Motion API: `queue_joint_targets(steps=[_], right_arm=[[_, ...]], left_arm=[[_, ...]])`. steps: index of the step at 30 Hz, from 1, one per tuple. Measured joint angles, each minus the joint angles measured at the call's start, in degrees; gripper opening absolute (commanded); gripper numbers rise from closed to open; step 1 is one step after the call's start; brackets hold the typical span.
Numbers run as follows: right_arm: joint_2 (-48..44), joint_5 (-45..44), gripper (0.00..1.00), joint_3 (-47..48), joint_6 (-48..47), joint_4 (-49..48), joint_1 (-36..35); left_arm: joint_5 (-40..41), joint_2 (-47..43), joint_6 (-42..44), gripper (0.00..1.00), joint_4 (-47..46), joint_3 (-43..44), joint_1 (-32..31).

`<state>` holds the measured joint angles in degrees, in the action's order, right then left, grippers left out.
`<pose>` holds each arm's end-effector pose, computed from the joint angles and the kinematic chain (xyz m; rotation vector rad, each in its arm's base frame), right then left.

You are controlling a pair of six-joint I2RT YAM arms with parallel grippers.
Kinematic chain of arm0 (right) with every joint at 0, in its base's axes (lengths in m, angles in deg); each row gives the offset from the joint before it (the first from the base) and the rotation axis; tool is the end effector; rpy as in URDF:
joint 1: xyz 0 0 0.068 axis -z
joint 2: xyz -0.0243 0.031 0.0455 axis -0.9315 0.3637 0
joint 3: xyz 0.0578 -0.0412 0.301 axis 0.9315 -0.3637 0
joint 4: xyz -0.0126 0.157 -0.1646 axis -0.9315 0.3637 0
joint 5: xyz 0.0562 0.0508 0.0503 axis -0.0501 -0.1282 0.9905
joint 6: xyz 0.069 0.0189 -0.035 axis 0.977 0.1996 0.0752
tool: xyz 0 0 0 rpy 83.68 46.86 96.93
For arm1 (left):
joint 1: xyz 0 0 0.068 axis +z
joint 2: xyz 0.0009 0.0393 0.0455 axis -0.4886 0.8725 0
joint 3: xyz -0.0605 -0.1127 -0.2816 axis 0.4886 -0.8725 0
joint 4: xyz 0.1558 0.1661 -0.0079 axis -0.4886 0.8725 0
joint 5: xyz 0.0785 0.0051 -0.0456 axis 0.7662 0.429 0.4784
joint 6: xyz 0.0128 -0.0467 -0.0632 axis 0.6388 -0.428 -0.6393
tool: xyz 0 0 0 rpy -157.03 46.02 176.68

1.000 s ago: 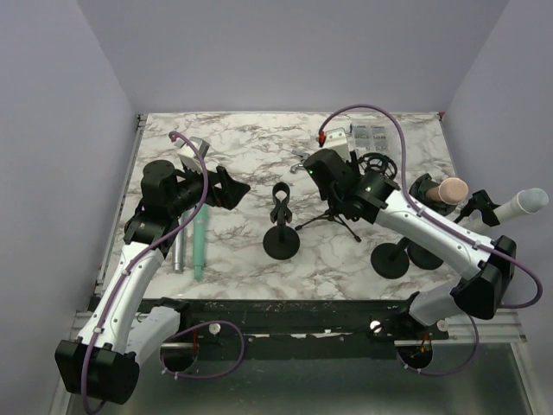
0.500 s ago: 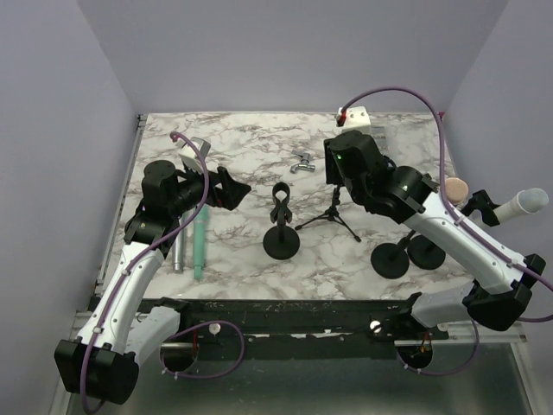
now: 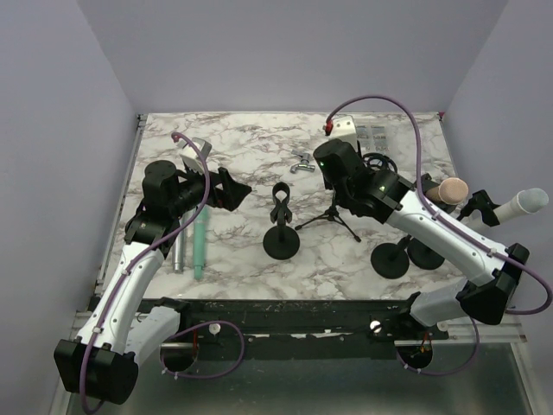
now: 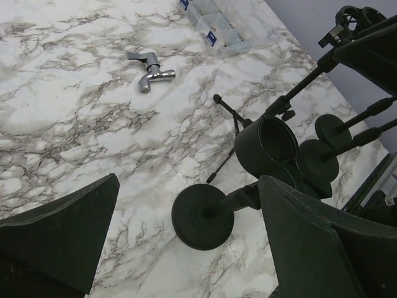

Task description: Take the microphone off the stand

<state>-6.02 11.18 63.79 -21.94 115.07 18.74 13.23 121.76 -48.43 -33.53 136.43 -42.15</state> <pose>0.2123 0.1762 0.4132 -0.2104 2.0022 -0.1838 0.1670 -0.0735 0.3703 0.3115 1.8249 -0.8456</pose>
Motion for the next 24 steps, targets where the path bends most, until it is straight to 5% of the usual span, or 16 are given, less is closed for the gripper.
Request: queue_joint_targets(steps=[24], right_arm=[[-2.8,-0.6,0.43,-8.6,3.2,-9.2,0.0]], left_arm=[[1.7,0.0,1.9,0.99,3.0,0.0,-2.2]])
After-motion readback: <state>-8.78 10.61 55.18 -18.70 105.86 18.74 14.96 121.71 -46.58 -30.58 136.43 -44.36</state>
